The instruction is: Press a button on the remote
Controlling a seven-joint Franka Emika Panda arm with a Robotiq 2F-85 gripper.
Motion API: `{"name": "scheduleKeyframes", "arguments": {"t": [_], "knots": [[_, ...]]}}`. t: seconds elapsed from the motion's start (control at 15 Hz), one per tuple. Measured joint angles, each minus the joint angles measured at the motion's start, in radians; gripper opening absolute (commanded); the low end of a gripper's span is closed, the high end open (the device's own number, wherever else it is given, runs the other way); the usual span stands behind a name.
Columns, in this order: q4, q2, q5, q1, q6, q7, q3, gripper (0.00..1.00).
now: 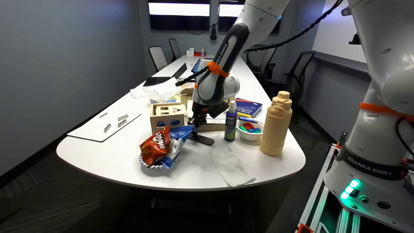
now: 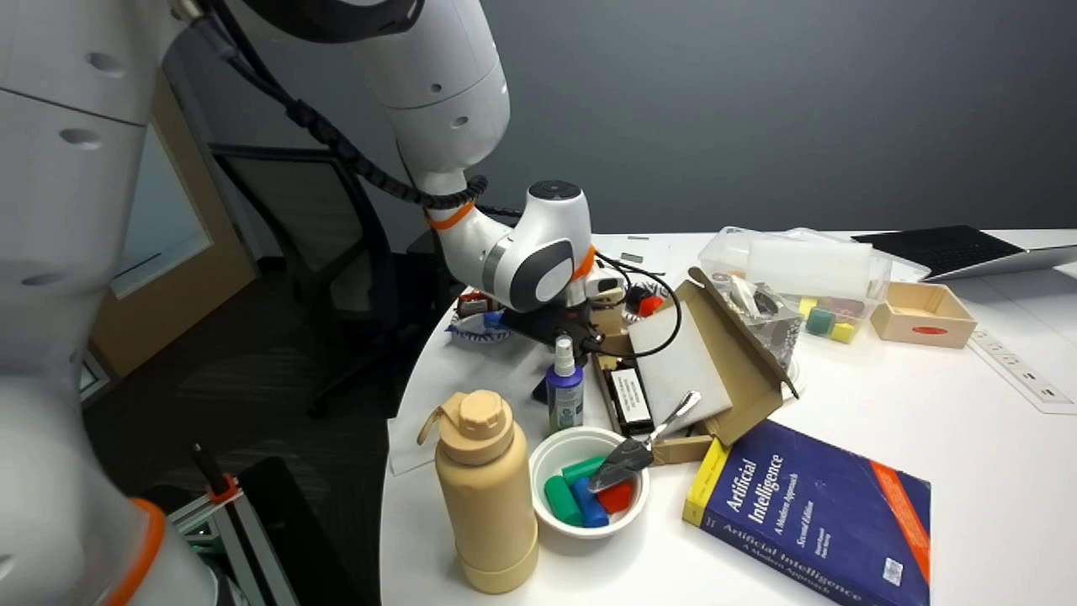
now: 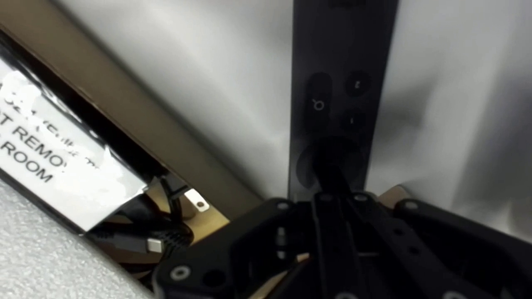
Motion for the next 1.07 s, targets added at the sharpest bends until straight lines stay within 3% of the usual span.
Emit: {"name": "scheduleKeyframes", "arguments": {"t": [1.07], "knots": [[0.000, 0.010, -0.054, 0.105, 0.026, 0.100, -0.096, 0.00]]}}
